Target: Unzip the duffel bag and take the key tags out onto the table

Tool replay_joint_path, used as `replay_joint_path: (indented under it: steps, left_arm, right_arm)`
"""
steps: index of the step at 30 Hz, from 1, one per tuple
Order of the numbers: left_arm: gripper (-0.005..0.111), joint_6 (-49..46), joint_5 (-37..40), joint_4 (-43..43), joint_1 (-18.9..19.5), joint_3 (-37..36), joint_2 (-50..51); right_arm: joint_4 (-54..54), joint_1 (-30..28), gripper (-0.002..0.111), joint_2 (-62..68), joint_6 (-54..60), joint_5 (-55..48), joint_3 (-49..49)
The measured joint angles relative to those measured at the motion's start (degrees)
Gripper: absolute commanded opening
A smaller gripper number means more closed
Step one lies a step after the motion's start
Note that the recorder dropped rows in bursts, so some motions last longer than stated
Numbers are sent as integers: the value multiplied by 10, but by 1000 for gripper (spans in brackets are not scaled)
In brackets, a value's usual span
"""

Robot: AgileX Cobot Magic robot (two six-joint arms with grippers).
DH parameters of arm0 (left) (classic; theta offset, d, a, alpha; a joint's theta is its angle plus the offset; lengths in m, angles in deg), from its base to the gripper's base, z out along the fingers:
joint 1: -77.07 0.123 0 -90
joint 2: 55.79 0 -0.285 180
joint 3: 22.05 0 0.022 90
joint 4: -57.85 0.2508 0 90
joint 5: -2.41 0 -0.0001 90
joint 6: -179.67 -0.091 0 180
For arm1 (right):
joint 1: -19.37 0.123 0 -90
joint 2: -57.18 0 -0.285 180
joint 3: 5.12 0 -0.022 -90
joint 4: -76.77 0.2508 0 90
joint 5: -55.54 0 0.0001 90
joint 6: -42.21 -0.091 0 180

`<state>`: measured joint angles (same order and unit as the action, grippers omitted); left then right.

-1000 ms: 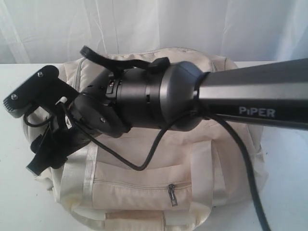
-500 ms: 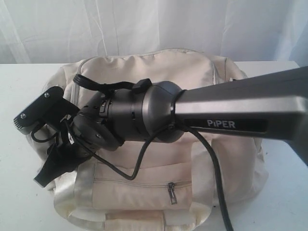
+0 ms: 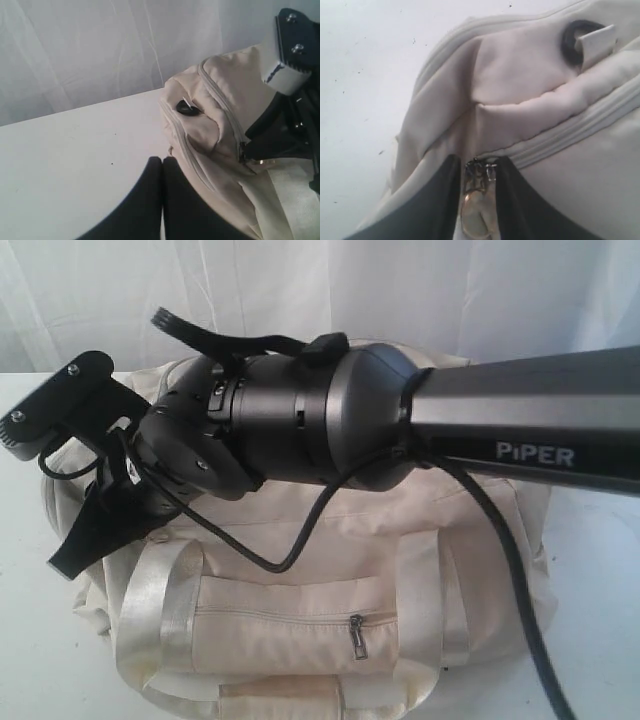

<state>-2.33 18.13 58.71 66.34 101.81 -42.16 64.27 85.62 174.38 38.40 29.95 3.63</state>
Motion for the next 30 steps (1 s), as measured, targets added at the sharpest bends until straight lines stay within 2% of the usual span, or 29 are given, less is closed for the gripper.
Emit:
replay_joint_path:
  steps: [8,14,19,20,24,27,30]
  left_arm:
    - [0,0,0,0,0,0,0]
    - [0,0,0,0,0,0,0]
    - [0,0,0,0,0,0,0]
    - [0,0,0,0,0,0,0]
    - [0,0,0,0,0,0,0]
    - [0,0,0,0,0,0,0]
    - [0,0,0,0,0,0,0]
  right_arm:
    - [-20,0,24,-10,0,-14,0]
    - [-88,0,25,-10,-50,-27,0]
    - [-108,0,63,-10,-44,-58,0]
    - [-109,0,66,-10,-30,-69,0]
    - [-102,0,63,-10,33,-114,0]
    - [-39,-18,62,-10,113,-135,7]
    - [155,-70,62,-10,282,-190,53]
